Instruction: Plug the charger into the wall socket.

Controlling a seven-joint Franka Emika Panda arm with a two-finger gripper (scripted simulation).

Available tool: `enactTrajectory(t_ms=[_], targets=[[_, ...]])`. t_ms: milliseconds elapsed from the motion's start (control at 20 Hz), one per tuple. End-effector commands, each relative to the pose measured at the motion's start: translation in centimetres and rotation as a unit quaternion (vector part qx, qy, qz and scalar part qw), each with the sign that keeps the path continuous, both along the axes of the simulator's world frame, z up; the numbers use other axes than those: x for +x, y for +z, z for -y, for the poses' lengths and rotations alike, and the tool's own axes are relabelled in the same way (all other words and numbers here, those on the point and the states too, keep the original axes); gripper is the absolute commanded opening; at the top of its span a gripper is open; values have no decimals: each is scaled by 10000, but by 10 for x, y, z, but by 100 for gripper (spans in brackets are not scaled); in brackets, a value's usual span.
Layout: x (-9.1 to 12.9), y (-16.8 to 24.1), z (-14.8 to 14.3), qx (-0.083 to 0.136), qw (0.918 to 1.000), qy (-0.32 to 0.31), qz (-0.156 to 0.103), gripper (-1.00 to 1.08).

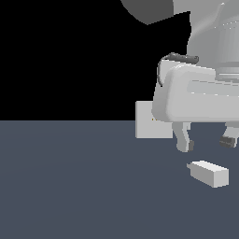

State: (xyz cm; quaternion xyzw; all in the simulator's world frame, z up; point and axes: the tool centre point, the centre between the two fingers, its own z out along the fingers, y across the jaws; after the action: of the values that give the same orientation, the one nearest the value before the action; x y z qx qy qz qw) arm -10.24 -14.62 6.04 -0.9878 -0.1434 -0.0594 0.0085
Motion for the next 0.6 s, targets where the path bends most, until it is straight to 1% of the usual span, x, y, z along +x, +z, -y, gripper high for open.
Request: enactTrajectory(t_ms=[0,550], targets=[[0,-5,0,1,10000,0,-3,100],[-1,-45,0,1,10000,10,0,100]])
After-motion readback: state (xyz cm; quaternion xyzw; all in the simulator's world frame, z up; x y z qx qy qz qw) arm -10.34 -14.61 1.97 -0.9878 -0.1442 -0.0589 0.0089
